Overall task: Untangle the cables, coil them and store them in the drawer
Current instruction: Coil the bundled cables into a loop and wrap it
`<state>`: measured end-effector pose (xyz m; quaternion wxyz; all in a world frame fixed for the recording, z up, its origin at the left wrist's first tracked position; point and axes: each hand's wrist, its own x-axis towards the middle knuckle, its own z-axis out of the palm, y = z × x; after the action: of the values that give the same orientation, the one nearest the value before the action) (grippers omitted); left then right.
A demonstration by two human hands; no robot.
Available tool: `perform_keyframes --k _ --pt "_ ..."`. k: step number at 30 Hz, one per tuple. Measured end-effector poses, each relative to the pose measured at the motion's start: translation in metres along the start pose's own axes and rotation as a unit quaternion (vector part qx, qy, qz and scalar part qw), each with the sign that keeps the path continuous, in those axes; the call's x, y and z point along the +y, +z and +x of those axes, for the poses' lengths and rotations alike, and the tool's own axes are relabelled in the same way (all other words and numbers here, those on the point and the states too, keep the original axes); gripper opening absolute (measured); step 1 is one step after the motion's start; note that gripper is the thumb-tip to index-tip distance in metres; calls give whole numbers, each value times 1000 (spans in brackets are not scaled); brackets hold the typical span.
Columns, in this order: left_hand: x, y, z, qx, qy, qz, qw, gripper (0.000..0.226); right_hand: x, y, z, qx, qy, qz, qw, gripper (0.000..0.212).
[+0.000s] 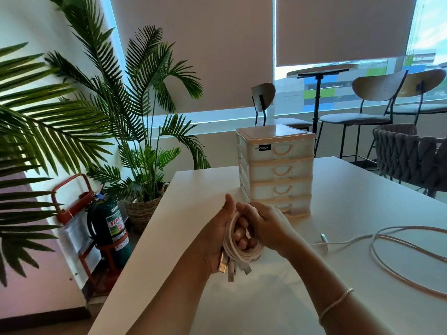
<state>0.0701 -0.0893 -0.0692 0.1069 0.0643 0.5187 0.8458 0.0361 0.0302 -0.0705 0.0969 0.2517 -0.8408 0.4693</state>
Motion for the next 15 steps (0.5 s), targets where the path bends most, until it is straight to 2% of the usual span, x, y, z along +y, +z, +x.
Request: perform_keyframes --k 4,6,9,11,13,15 --pt "-3 -6 3 57 11 105 993 74 4 -1 2 6 13 -32 999 42" --pt "-4 -11 4 87 23 165 982 72 5 -2 2 3 11 -50 999 41" --pt "-4 -15 6 87 33 214 972 66 7 -2 3 -3 -2 -68 998 44" --pt "0 -16 4 71 14 183 981 62 7 -2 4 -3 -11 -72 997 42" --pt "8 -16 0 26 -40 104 993 60 6 -3 4 -3 -20 -79 997 41" --pt "15 -14 -5 -18 -97 30 995 69 4 -4 2 -6 -38 -92 995 39"
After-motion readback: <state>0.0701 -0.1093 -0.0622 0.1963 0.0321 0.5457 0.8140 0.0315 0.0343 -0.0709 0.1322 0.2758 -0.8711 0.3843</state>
